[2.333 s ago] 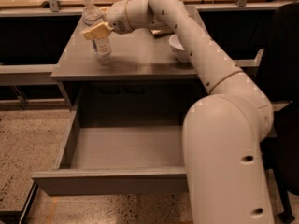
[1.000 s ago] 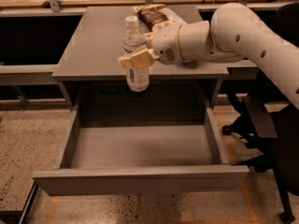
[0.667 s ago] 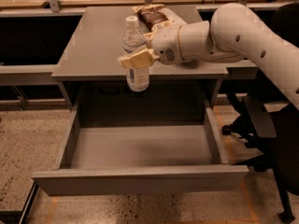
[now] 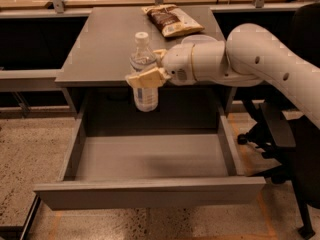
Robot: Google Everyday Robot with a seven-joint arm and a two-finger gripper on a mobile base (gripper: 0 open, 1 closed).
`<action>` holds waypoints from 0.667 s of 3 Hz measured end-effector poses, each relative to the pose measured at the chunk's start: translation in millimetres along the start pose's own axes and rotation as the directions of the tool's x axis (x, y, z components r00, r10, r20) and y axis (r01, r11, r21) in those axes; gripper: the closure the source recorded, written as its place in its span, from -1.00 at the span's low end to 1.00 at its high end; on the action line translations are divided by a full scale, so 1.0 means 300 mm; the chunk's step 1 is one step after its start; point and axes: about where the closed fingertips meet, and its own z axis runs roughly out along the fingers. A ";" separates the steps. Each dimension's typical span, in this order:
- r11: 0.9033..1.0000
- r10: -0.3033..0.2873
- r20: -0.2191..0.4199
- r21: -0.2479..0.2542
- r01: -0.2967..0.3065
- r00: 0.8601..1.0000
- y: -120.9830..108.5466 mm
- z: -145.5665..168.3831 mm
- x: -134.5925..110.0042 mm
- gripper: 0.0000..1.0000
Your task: Place blue plastic bottle into top drawer
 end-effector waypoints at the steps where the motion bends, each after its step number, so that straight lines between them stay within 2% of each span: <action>1: 0.996 0.078 -0.017 0.051 -0.077 0.997 0.061 -0.020 0.146 1.00; 2: 0.987 0.130 -0.032 0.098 -0.127 0.991 0.122 -0.024 0.304 1.00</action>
Offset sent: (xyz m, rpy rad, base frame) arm -0.0630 -0.0399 -0.1506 -0.0093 0.1503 -0.2166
